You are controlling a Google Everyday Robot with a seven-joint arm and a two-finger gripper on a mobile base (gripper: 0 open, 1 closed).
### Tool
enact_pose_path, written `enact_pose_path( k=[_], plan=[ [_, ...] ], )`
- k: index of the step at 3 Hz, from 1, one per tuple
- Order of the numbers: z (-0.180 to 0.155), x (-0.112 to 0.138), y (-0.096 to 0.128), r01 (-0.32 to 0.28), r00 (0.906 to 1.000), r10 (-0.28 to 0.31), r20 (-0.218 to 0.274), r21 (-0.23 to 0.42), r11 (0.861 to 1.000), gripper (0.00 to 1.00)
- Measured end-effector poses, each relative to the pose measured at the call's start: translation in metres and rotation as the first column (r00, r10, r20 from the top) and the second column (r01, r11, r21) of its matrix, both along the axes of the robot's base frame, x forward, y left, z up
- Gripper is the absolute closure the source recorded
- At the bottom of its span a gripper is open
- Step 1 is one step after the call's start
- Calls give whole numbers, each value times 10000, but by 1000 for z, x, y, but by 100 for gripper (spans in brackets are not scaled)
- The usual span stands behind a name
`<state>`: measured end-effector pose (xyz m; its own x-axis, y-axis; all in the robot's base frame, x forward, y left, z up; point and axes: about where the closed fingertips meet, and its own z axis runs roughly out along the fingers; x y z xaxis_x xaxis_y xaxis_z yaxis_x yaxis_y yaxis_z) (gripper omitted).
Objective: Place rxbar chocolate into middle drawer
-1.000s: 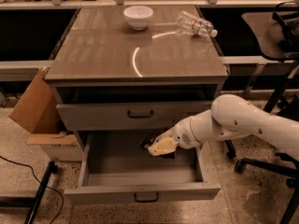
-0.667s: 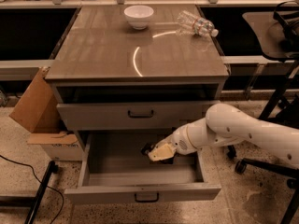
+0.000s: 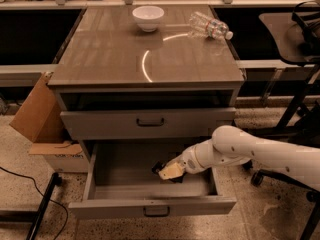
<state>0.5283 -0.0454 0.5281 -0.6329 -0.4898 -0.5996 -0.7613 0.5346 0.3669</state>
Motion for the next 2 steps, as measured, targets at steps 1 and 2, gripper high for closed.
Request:
enact_pose_path(
  k=[1,2],
  plan=[
    [-28,9,0,270,9996,-270,-12,26,9996,82],
    [-49,23,1,654,9977,-656,167,107,9978,50]
  ],
)
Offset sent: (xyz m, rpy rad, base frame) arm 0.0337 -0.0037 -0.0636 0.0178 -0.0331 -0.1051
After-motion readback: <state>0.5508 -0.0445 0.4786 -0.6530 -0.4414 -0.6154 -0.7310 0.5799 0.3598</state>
